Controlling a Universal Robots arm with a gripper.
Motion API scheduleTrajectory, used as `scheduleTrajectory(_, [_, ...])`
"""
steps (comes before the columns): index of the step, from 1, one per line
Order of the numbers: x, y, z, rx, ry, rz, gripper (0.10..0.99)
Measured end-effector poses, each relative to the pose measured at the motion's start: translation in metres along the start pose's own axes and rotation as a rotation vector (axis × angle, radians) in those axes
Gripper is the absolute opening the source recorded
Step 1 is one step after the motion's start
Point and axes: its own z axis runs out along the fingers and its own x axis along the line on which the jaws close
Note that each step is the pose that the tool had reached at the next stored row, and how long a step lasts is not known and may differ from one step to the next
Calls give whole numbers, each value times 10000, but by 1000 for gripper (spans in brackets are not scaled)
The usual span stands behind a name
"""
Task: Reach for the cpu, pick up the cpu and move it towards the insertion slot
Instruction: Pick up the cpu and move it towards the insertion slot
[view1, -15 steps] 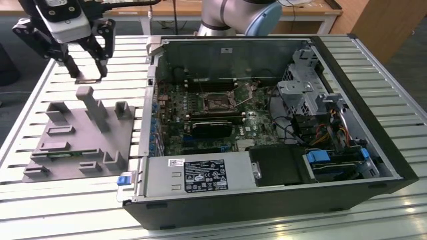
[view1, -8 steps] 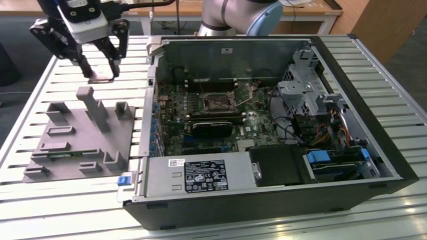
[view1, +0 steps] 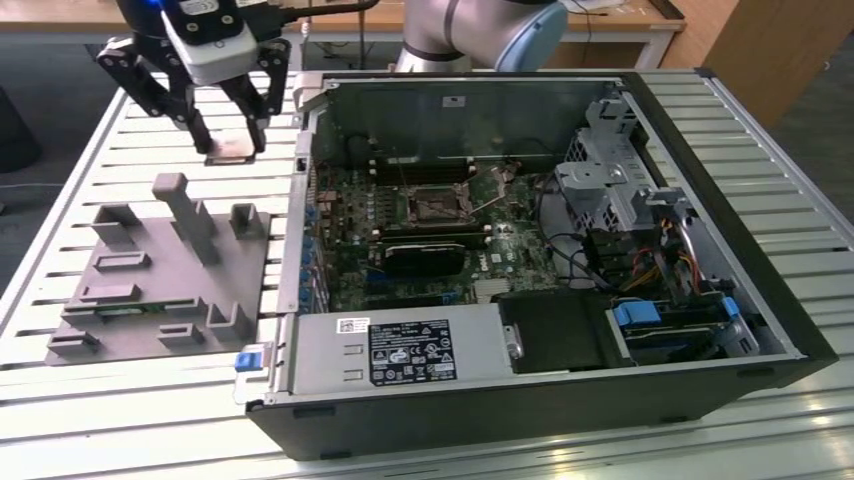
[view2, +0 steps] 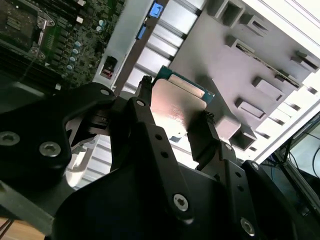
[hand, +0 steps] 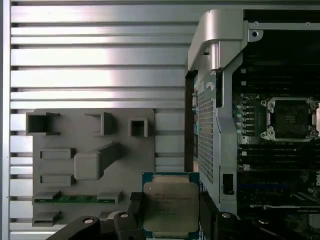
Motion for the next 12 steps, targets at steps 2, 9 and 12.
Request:
scheduleTrajectory(2, [-57,6,2,0,0,16,537])
scheduleTrajectory(9, [-303,29,15,0,-2,94,537])
scheduleTrajectory(12, [-391,39,18,1,-1,117,537])
